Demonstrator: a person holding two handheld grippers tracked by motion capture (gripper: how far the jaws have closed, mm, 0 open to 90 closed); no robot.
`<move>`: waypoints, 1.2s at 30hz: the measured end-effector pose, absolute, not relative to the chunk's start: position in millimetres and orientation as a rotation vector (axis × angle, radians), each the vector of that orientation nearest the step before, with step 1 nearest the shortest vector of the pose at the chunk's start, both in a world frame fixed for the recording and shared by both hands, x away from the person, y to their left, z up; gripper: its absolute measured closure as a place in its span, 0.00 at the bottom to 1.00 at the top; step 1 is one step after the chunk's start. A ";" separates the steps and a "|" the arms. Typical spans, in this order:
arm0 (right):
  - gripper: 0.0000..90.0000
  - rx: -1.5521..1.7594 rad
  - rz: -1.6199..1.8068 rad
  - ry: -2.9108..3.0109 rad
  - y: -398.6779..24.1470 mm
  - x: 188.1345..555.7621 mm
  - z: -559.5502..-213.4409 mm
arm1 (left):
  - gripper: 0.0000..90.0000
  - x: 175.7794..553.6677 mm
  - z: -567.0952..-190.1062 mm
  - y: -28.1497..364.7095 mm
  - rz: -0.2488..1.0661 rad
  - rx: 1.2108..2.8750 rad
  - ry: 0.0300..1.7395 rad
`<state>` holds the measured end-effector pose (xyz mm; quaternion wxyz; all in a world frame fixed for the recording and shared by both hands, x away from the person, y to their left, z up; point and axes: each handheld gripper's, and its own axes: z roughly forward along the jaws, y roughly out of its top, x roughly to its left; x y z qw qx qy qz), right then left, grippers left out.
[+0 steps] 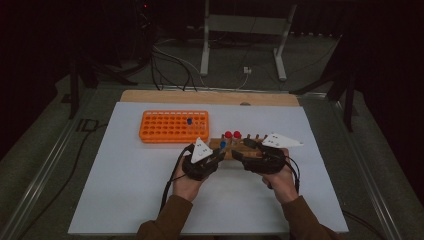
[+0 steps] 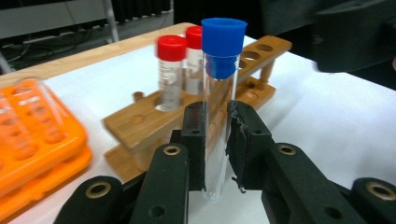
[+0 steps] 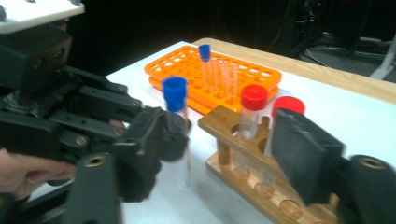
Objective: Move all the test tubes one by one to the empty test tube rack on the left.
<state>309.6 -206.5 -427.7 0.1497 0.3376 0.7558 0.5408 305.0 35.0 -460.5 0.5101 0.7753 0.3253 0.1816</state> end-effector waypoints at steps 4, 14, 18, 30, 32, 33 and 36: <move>0.21 0.987 1.519 2.146 -210.1 309.3 -427.4 | 0.87 307.4 -458.9 44.8 0.453 1.847 0.808; 0.05 1.025 1.459 2.125 -220.2 309.4 -429.9 | 0.87 316.3 -454.5 71.3 0.515 1.802 0.877; 0.01 1.042 1.444 2.119 -225.2 308.6 -432.6 | 0.87 321.1 -453.8 79.9 0.547 1.792 0.900; 0.00 1.075 1.440 2.071 -237.5 307.3 -436.8 | 0.87 342.8 -449.7 99.5 0.652 1.748 0.967; 0.00 1.075 1.445 2.067 -237.4 307.2 -436.4 | 0.86 347.8 -449.8 102.1 0.670 1.735 0.989; 0.00 1.075 1.447 2.065 -237.3 307.1 -436.3 | 0.86 350.4 -450.1 103.5 0.680 1.730 1.001; 0.00 1.073 1.452 2.061 -237.5 307.2 -436.1 | 0.86 358.7 -451.7 107.0 0.701 1.713 1.034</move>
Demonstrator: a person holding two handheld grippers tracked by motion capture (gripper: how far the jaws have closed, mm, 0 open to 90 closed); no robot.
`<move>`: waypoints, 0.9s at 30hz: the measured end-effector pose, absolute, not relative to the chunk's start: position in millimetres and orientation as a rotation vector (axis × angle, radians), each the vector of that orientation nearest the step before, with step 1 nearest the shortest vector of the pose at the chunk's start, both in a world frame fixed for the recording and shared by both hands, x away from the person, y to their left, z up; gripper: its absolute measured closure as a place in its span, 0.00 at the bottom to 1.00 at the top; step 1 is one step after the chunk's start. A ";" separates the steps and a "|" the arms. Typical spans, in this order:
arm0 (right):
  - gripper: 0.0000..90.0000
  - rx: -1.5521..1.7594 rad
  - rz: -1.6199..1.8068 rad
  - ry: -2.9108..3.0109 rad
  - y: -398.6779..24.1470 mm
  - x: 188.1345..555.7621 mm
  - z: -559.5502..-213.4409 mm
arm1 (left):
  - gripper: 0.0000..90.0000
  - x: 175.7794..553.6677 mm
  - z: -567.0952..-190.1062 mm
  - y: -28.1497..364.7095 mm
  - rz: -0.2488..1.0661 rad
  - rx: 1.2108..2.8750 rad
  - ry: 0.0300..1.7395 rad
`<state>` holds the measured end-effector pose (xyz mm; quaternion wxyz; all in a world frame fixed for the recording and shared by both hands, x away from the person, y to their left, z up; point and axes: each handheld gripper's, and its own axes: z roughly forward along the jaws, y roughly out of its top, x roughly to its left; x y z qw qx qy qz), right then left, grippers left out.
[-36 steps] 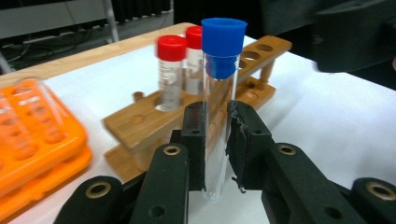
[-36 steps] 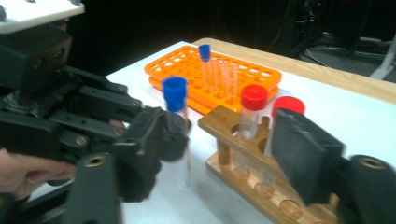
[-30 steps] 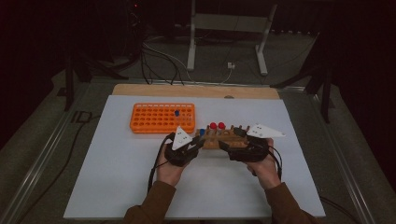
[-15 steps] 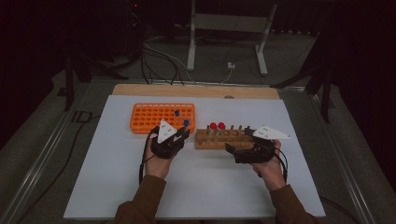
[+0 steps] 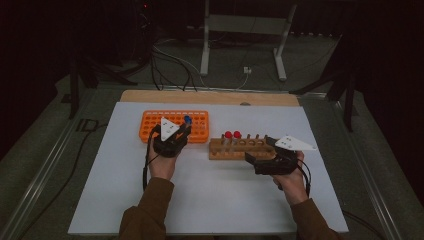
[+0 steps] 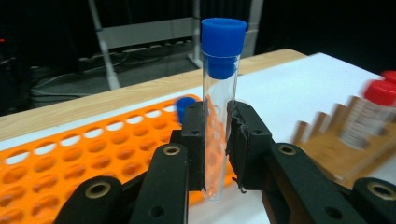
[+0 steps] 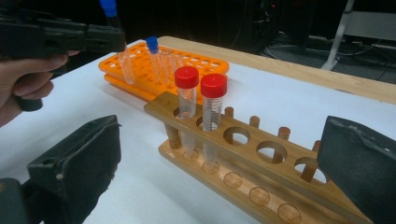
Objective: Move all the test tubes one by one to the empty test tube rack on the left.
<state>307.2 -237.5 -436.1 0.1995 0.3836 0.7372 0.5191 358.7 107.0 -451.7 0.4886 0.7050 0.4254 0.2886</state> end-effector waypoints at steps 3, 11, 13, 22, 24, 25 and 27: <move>0.00 1.075 1.454 2.061 -237.8 307.6 -436.1 | 0.86 366.8 -454.2 110.8 0.722 1.690 1.070; 0.00 1.072 1.463 2.057 -238.1 308.1 -436.3 | 0.86 386.8 -462.3 115.5 0.751 1.672 1.159; 0.00 1.069 1.464 2.060 -237.9 308.2 -436.7 | 0.86 389.8 -466.3 115.0 0.745 1.673 1.172; 0.00 1.062 1.459 2.074 -235.9 308.4 -439.2 | 0.87 397.1 -481.6 108.0 0.731 1.776 1.188; 0.00 1.062 1.458 2.077 -235.2 308.4 -439.6 | 0.87 397.9 -485.4 107.3 0.720 1.804 1.196; 0.00 1.061 1.456 2.078 -235.0 308.3 -439.6 | 0.87 398.1 -487.2 107.0 0.715 1.816 1.201; 0.00 1.060 1.457 2.078 -234.8 308.1 -439.6 | 0.87 398.1 -488.9 107.2 0.706 1.824 1.204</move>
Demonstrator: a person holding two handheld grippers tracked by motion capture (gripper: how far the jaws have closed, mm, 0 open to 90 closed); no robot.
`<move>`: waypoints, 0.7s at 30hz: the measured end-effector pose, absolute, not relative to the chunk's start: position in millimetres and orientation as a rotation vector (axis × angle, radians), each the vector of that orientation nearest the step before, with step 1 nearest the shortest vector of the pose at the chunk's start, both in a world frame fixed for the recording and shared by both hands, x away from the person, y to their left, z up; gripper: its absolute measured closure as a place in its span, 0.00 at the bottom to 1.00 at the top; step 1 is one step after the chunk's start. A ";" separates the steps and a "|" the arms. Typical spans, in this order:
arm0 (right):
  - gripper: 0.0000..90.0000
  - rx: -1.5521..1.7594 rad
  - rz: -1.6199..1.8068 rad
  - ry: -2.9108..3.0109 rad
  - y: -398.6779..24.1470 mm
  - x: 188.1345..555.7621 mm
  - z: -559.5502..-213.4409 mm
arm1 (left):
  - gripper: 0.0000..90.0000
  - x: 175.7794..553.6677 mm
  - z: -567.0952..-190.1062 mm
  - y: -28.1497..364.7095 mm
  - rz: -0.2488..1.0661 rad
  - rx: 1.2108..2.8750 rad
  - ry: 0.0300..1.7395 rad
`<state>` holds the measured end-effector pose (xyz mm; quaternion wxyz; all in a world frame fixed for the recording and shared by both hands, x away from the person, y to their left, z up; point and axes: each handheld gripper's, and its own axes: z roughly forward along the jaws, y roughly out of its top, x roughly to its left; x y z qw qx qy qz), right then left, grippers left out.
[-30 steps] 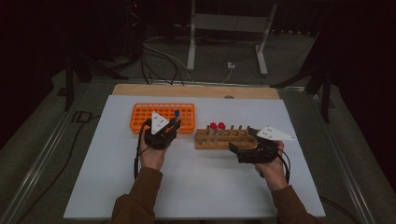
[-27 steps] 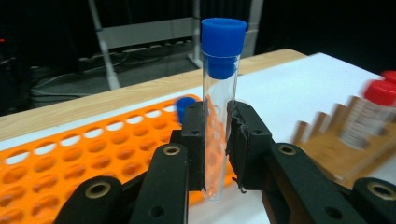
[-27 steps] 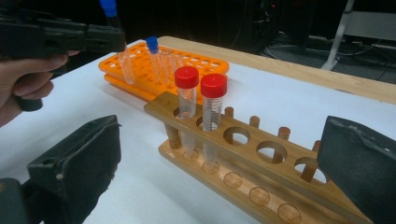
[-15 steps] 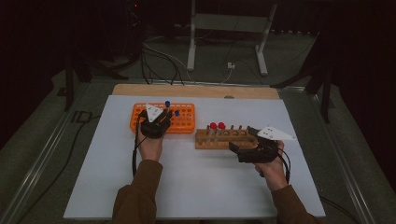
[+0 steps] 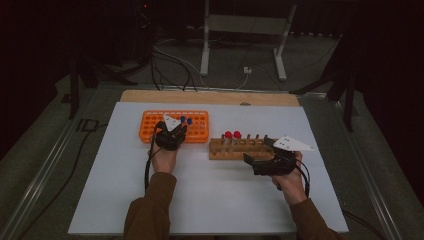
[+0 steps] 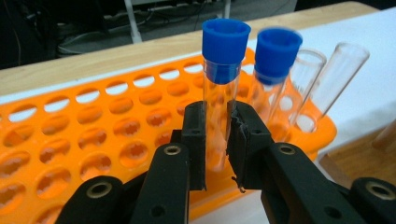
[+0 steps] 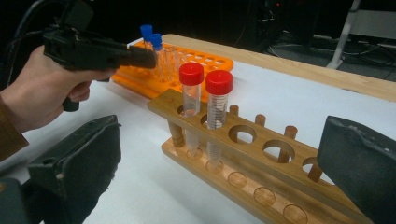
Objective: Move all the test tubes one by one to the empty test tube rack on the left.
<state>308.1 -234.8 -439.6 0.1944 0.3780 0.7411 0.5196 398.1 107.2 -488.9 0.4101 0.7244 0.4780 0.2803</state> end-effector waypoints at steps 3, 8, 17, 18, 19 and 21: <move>0.00 1.060 1.457 2.077 -235.0 308.2 -439.6 | 0.87 398.7 -489.5 107.2 0.694 1.844 1.209; 0.00 1.062 1.458 2.077 -234.5 307.9 -439.5 | 0.87 399.1 -494.6 106.4 0.678 1.871 1.225; 0.00 1.073 1.458 2.076 -236.1 309.2 -440.2 | 0.69 389.3 -491.1 121.2 0.614 1.774 1.268; 0.00 1.075 1.459 2.077 -236.6 309.5 -440.1 | 0.64 386.2 -489.6 124.4 0.610 1.759 1.269; 0.00 1.077 1.458 2.077 -236.8 309.7 -440.1 | 0.58 382.7 -487.8 128.3 0.595 1.737 1.275; 0.01 1.081 1.454 2.086 -236.8 310.4 -440.5 | 0.49 374.4 -483.7 136.3 0.553 1.688 1.275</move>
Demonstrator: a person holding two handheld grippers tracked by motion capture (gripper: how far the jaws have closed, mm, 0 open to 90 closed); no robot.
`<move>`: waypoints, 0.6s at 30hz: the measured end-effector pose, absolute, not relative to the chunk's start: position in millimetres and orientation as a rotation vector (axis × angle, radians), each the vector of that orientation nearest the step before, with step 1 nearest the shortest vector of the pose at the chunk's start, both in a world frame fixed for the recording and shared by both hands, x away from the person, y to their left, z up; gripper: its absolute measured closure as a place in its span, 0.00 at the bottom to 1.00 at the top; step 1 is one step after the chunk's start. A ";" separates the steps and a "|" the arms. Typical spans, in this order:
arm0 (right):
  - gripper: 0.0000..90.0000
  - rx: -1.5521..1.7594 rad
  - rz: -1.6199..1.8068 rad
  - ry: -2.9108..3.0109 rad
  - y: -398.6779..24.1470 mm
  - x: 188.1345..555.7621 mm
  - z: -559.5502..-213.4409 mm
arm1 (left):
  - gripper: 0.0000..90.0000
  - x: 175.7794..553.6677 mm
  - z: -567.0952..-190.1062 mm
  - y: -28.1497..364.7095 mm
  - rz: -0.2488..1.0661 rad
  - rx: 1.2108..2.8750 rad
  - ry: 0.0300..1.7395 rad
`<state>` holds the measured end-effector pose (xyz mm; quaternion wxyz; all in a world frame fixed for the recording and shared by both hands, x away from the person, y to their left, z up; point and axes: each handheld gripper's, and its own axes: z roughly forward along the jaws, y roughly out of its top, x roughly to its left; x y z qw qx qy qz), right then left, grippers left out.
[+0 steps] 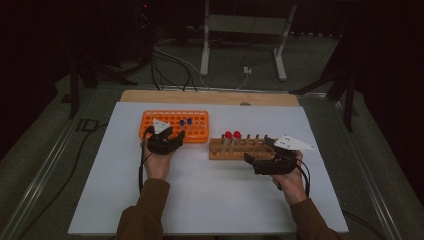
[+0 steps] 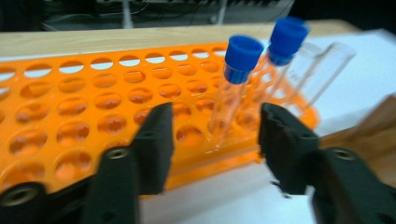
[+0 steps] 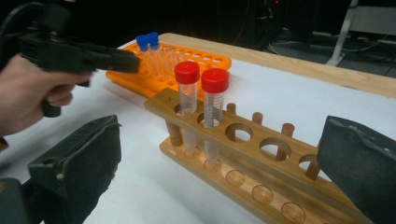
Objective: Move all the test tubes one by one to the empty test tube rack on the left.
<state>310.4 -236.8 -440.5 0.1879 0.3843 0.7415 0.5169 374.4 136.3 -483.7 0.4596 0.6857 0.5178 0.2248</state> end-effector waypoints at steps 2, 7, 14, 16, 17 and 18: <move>0.01 1.076 1.448 2.097 -235.5 310.6 -441.0 | 0.38 363.9 -478.5 142.2 0.548 1.655 1.267; 0.08 1.053 1.429 2.117 -231.9 311.7 -438.8 | 0.10 332.7 -465.9 151.9 0.547 1.635 1.218; 0.18 1.051 1.421 2.113 -224.1 320.4 -432.1 | 0.01 290.5 -465.2 160.4 0.576 1.669 1.148; 0.24 1.049 1.403 2.120 -219.6 325.3 -432.3 | 0.01 286.1 -467.0 162.0 0.572 1.671 1.146; 0.26 1.050 1.401 2.124 -217.5 327.8 -432.6 | 0.01 284.9 -467.7 162.2 0.572 1.674 1.148; 0.29 1.054 1.397 2.125 -215.5 330.4 -433.2 | 0.01 283.8 -468.3 162.3 0.575 1.674 1.147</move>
